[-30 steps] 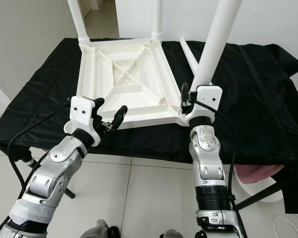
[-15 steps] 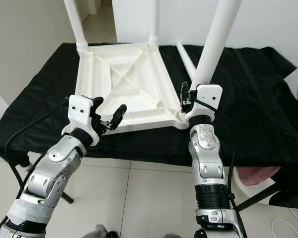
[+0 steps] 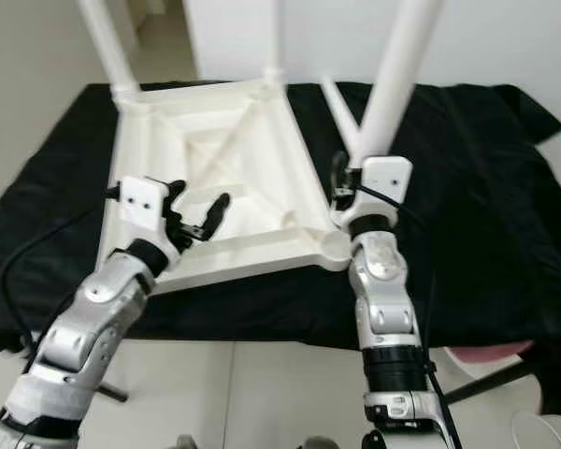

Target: Building children table

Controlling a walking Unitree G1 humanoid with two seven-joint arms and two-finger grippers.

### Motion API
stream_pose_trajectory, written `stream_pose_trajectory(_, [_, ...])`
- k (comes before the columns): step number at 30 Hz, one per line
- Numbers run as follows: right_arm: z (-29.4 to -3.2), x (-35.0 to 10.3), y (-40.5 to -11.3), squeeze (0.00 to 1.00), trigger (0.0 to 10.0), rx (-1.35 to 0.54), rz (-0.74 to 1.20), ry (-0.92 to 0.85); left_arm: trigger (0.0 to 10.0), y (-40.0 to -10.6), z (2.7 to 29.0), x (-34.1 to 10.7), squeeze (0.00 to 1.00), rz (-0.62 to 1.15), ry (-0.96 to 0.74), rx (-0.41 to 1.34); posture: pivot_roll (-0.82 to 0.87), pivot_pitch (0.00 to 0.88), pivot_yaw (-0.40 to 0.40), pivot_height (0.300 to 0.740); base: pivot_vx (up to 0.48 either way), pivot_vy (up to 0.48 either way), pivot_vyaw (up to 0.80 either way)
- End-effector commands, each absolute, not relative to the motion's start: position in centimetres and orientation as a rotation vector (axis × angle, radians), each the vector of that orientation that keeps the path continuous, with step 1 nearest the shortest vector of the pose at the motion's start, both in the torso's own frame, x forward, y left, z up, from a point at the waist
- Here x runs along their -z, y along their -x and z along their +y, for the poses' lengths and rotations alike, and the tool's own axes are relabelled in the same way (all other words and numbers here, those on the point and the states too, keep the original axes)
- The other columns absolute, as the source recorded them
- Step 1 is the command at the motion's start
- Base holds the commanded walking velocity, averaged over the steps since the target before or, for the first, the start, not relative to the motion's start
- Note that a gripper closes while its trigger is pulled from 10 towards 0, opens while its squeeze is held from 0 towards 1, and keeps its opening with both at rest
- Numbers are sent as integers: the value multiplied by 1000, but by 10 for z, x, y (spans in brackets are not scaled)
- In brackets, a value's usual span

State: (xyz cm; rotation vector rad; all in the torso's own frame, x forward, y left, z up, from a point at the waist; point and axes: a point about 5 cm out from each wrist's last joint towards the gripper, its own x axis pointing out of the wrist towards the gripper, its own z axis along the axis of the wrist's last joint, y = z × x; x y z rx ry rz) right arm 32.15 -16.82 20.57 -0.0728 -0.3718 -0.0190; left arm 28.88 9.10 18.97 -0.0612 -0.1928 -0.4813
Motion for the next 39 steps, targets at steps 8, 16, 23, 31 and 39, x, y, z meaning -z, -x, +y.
stream_pose_trajectory(8, [-166,-208,-323,0,10000,17,-378,63,10000,-282,86,-188,0,-192,50,595,-97,51,45,740,0,0,0])
stream_pose_trajectory(16, [-165,-208,-323,0,10000,15,-375,64,10000,-276,76,-183,0,-163,28,664,-98,54,44,740,0,0,0])
stream_pose_trajectory(23, [-165,-207,-326,0,10000,12,-364,71,10000,-272,62,-176,0,-128,-31,767,-96,50,43,740,0,0,0])
stream_pose_trajectory(31, [-161,-205,-329,0,10000,-8,-343,87,10000,-270,50,-171,0,-91,-87,854,-95,51,47,740,0,0,0])
stream_pose_trajectory(39, [-157,-201,-332,0,10000,-59,-312,133,10000,-268,44,-173,0,-85,-88,907,-98,53,51,740,0,0,0])
